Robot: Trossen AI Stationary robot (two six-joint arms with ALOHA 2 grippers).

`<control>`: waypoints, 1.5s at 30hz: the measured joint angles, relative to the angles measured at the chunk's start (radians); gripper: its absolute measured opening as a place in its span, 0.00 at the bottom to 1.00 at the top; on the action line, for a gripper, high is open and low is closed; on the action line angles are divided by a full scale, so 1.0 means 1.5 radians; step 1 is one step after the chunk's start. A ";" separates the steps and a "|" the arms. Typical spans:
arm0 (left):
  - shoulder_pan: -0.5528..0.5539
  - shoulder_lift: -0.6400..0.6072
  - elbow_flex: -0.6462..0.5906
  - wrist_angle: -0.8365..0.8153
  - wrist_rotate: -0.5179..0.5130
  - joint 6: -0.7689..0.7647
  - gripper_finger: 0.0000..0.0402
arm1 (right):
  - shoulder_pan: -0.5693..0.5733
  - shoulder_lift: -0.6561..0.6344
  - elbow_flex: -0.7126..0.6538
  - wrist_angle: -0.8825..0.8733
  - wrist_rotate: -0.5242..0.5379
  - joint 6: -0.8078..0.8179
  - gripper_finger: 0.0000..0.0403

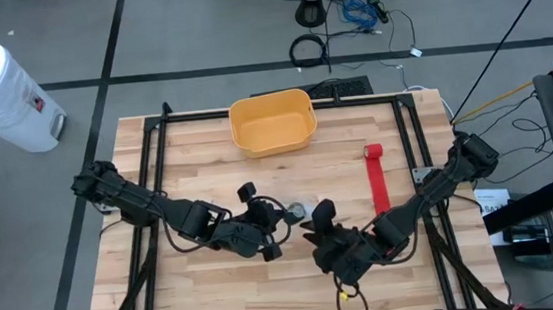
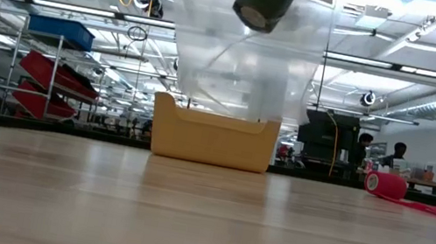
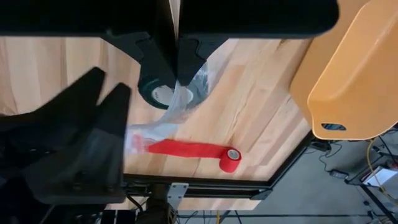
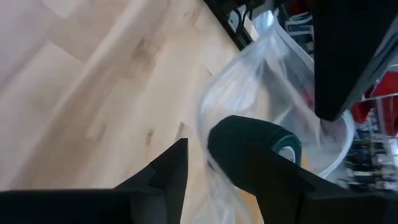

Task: Roll bandage
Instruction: Put the rolled green bandage into the transparent zip bag

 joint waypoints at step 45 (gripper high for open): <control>0.004 0.000 0.000 -0.028 0.000 -0.006 0.00 | 0.002 0.081 0.020 0.081 0.104 -0.226 0.16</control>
